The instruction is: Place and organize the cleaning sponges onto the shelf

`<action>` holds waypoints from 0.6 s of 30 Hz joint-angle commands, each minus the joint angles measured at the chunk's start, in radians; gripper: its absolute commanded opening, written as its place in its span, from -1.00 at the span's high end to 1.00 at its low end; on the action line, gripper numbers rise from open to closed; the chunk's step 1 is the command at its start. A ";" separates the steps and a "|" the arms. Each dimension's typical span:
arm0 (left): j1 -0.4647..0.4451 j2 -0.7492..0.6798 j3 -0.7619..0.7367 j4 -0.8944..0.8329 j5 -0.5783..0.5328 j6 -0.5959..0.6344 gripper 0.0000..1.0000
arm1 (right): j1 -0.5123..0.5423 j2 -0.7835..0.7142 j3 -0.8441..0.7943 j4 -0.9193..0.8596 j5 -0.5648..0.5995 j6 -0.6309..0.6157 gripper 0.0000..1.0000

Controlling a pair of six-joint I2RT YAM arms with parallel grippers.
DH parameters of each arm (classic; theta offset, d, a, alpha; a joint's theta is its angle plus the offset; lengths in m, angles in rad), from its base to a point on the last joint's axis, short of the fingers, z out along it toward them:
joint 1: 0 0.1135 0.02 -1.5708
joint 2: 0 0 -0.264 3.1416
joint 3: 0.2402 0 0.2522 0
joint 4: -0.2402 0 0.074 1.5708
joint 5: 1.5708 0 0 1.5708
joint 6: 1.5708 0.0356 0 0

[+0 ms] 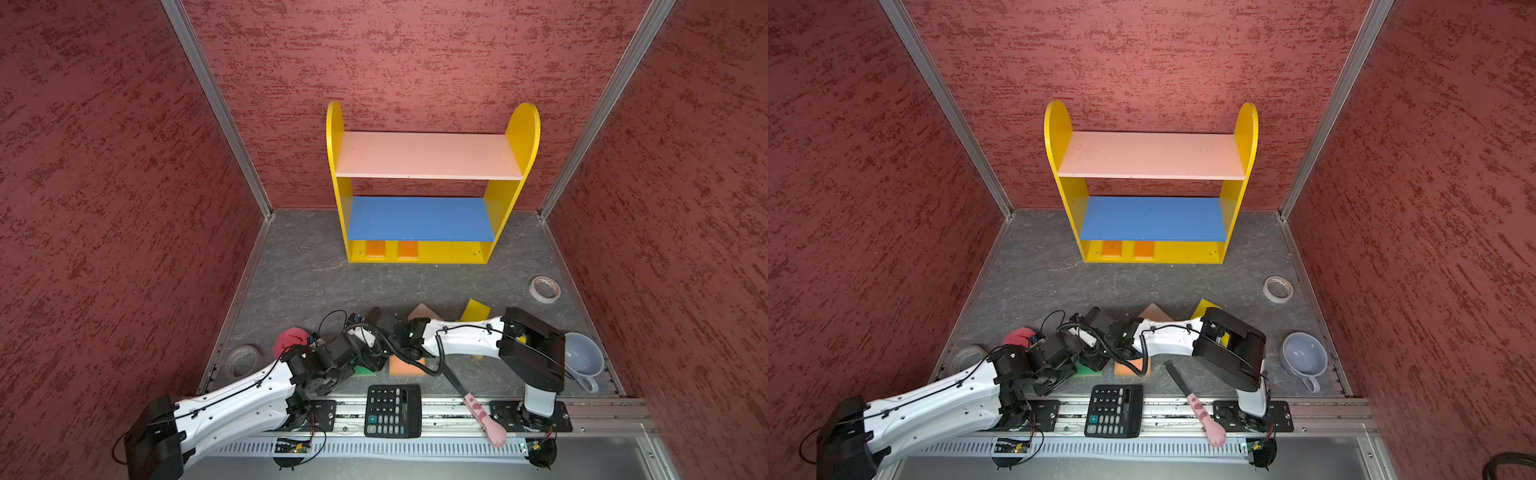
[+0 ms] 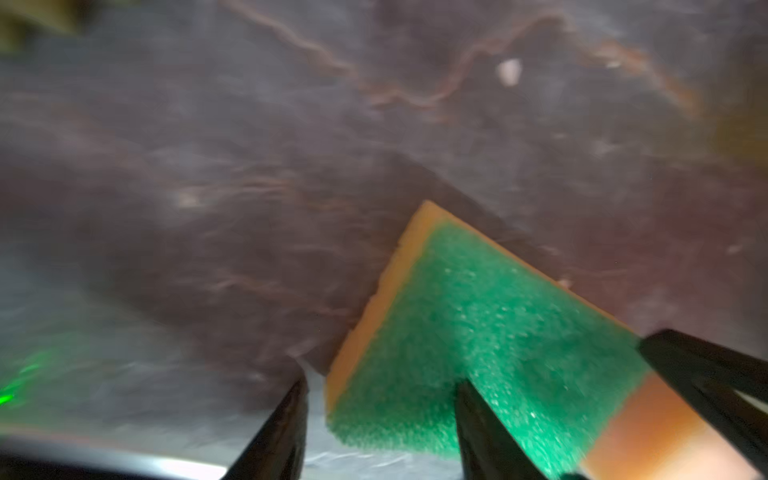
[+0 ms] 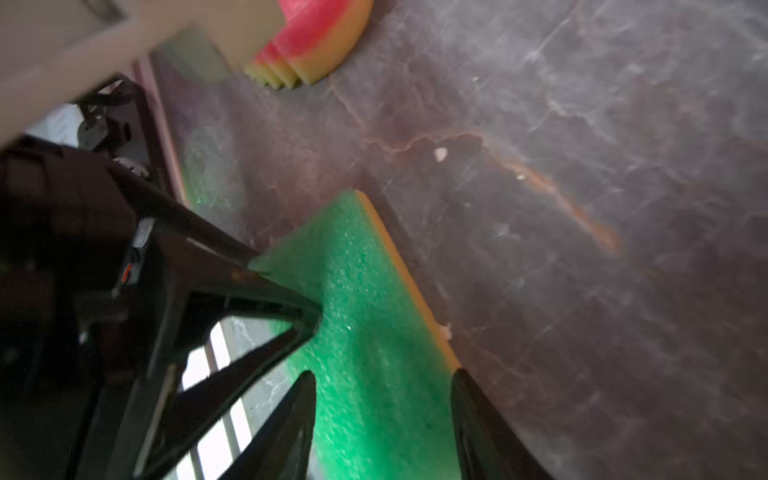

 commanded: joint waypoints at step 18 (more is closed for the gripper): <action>0.526 0.474 0.157 0.616 0.181 0.377 0.03 | -0.248 -0.039 -0.139 0.180 -0.144 0.143 -0.08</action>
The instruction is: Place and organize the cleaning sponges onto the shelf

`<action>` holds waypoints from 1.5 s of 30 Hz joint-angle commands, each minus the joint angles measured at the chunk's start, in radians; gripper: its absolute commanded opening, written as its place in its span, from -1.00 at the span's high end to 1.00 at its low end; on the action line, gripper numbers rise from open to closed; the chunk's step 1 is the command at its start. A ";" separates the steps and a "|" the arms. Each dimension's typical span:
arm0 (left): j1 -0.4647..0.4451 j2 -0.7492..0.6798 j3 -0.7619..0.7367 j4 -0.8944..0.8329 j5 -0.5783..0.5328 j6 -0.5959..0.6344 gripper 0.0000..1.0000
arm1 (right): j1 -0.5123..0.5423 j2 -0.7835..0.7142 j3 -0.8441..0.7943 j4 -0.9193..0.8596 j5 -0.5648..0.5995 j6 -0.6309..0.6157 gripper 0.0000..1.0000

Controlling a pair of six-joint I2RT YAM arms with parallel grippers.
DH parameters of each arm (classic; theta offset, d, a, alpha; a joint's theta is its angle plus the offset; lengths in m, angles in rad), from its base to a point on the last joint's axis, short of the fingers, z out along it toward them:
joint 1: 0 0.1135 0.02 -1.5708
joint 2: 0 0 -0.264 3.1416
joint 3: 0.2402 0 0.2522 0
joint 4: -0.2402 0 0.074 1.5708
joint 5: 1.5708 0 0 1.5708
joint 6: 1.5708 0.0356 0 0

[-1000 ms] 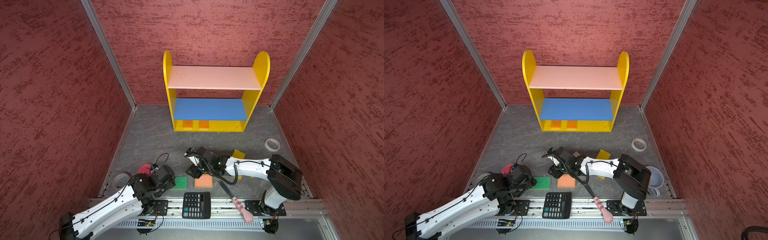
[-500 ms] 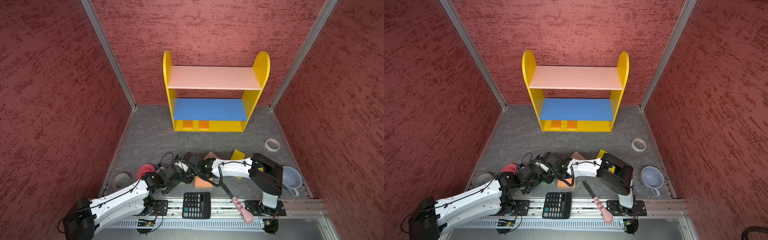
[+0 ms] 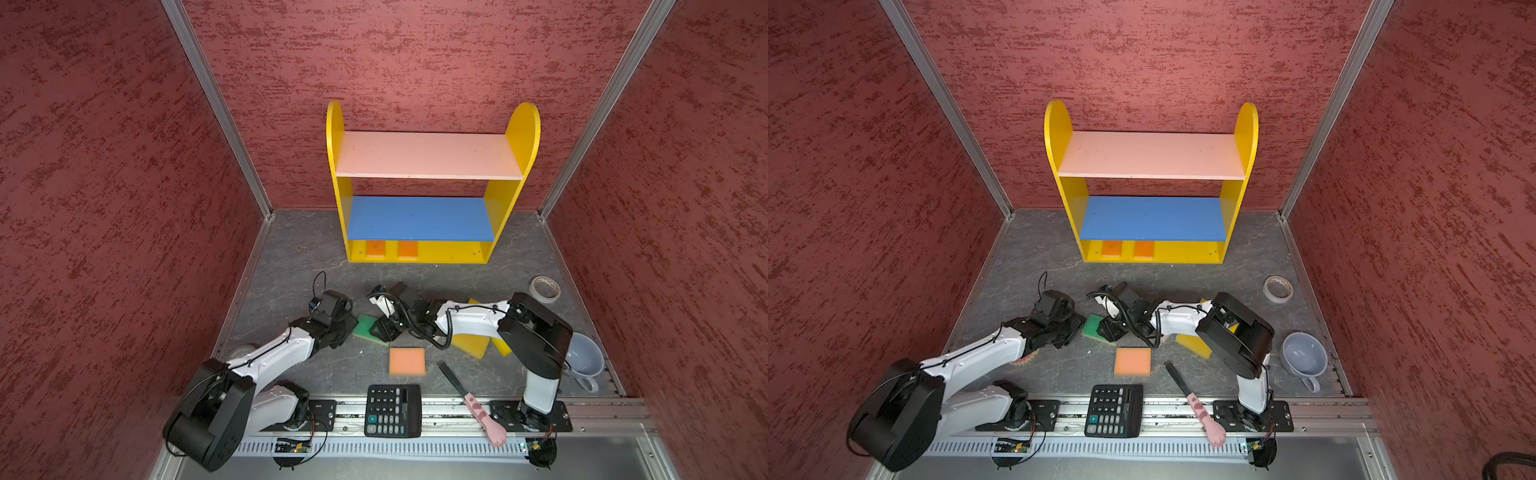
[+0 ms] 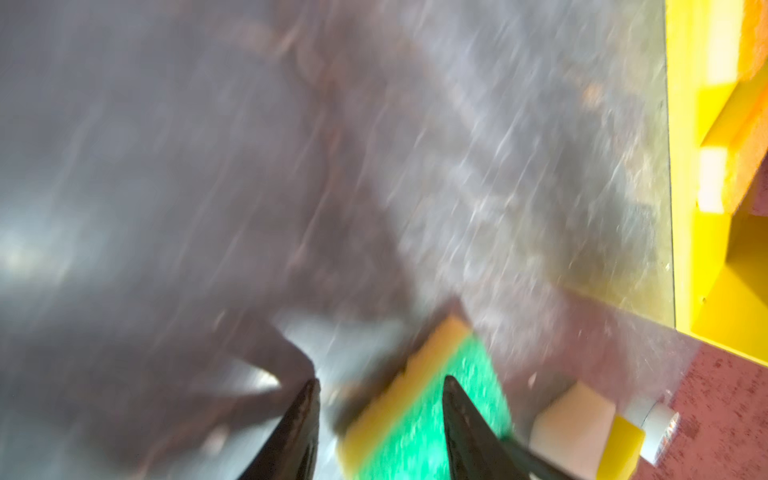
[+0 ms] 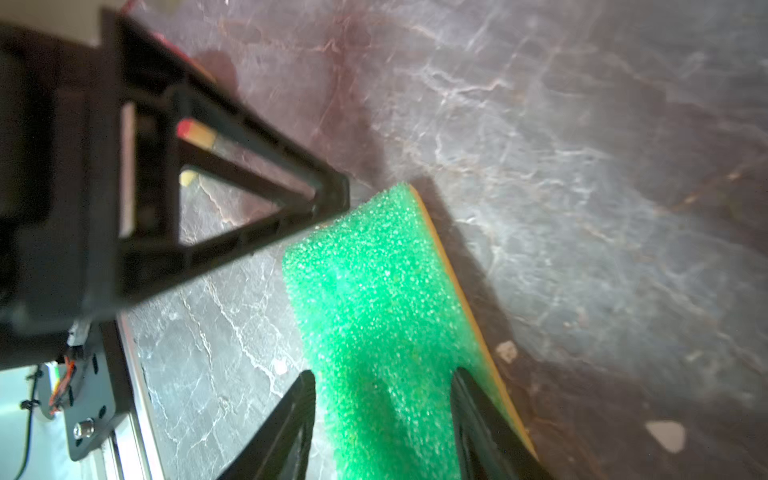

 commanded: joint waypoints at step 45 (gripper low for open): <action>0.017 0.221 0.275 -0.035 0.216 0.201 -0.11 | -0.106 0.014 -0.104 0.187 -0.014 0.147 -0.01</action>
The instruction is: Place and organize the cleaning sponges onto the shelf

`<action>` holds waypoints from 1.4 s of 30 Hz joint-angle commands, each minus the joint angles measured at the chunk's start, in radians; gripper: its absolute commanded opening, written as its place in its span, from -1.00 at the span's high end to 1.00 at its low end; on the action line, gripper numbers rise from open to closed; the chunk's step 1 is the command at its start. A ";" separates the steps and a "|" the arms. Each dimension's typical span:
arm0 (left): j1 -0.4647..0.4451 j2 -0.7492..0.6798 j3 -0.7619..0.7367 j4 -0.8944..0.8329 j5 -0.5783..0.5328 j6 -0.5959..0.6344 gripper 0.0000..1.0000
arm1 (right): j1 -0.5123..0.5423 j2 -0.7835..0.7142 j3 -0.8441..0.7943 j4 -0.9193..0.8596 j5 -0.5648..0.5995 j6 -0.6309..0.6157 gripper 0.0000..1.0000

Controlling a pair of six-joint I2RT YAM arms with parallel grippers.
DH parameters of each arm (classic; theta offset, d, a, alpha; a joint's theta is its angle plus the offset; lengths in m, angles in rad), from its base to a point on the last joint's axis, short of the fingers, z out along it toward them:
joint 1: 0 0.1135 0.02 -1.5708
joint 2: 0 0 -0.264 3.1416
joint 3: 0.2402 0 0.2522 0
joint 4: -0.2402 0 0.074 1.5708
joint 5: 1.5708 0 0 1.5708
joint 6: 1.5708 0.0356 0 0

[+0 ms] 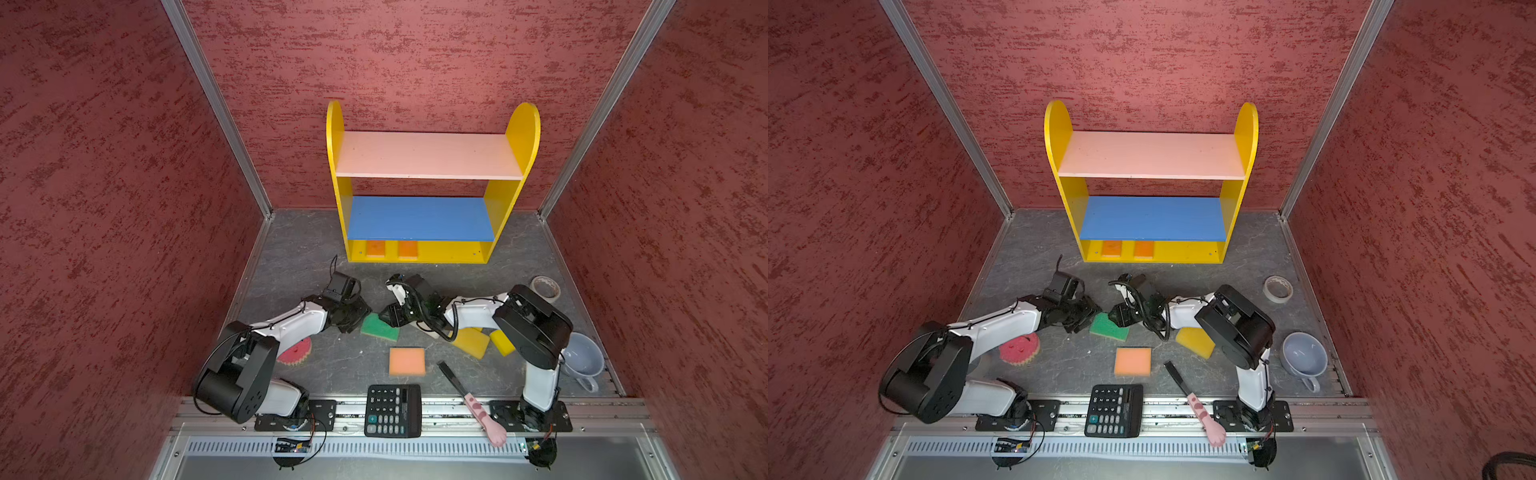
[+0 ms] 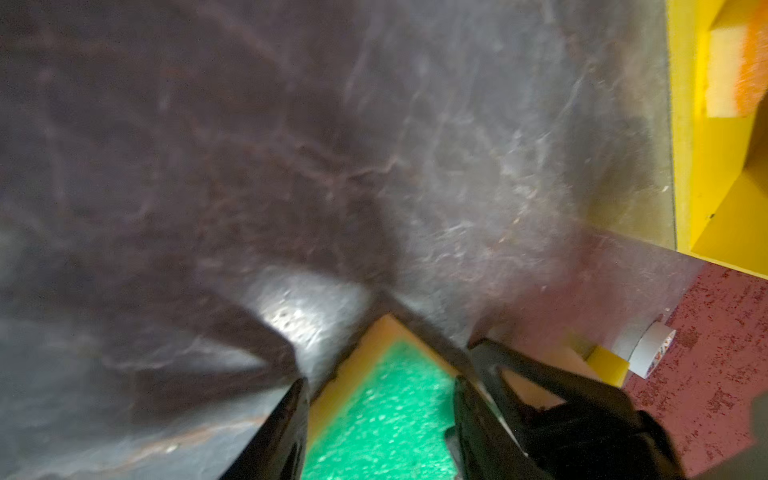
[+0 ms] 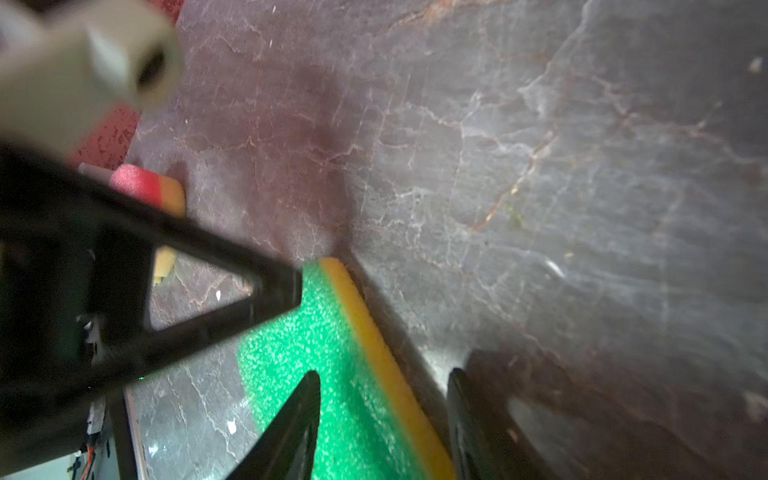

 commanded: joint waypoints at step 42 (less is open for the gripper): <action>-0.140 -0.307 -0.195 -0.085 -0.140 -0.127 -0.15 | 0.032 0.087 0.156 -0.149 0.053 -0.139 0.44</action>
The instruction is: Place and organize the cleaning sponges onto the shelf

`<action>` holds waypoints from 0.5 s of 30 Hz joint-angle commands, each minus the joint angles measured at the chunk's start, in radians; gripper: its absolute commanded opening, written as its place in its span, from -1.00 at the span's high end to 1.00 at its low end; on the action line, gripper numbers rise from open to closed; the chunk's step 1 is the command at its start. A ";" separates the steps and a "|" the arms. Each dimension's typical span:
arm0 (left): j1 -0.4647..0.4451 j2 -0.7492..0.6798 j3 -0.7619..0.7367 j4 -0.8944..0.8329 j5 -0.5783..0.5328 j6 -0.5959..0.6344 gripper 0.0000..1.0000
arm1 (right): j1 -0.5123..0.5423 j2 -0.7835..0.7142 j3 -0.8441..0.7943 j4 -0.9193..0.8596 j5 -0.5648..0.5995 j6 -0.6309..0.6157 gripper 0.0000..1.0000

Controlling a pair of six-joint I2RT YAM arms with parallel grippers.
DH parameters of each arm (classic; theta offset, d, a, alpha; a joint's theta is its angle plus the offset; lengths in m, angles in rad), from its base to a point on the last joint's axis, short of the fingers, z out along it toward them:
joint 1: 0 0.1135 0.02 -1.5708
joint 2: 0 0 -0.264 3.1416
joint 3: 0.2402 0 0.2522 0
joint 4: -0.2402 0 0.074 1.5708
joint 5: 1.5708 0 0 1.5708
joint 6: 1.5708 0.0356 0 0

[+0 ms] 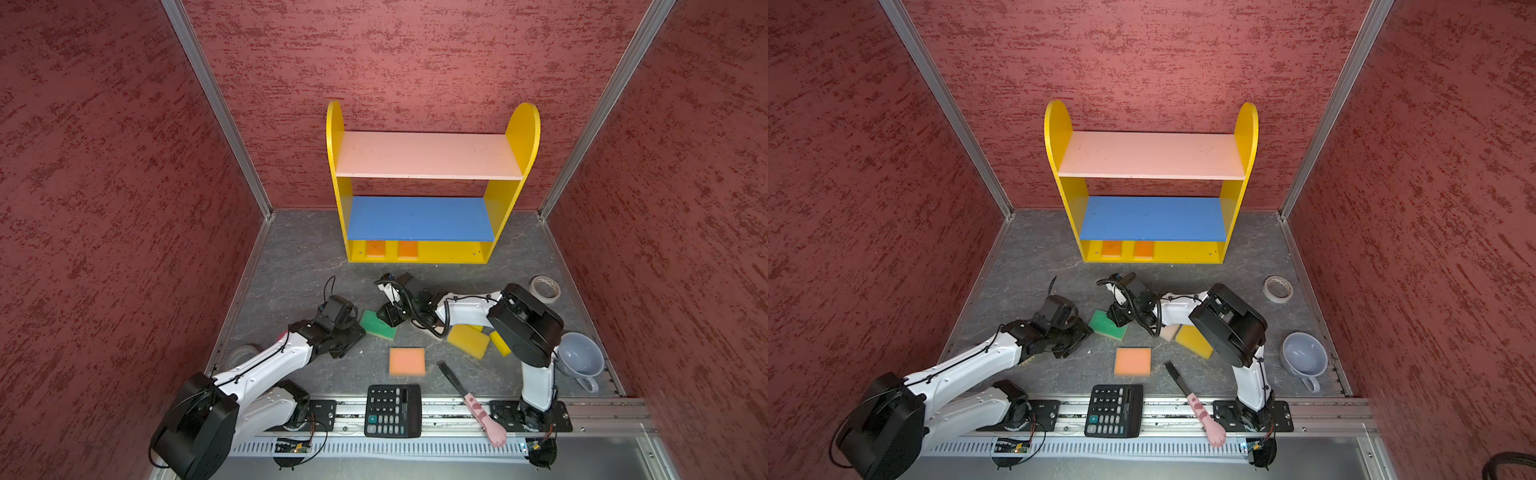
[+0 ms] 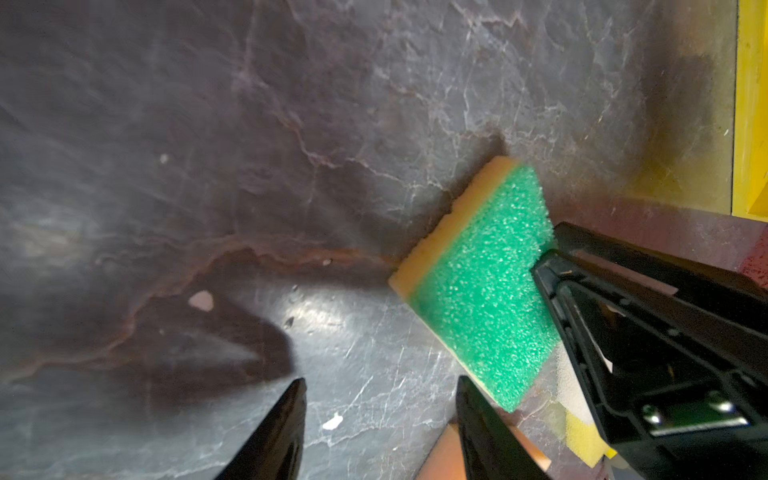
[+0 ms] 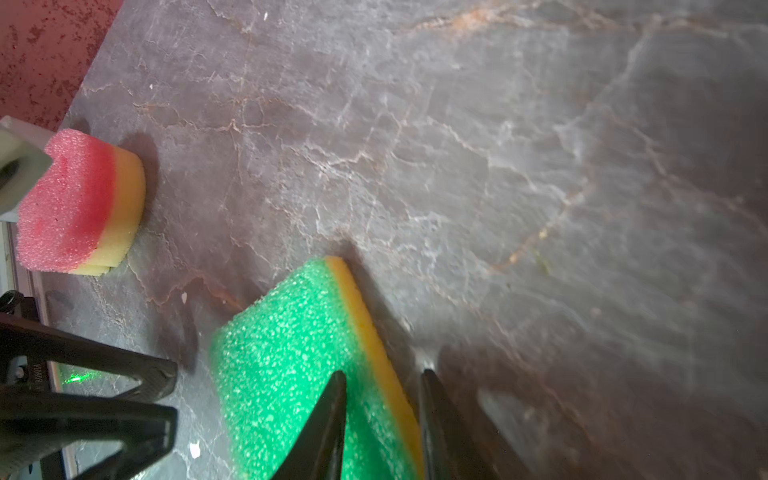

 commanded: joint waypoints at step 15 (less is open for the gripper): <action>0.025 0.006 -0.013 0.165 0.016 0.002 -0.38 | -0.006 0.017 0.122 -0.080 0.024 -0.037 1.00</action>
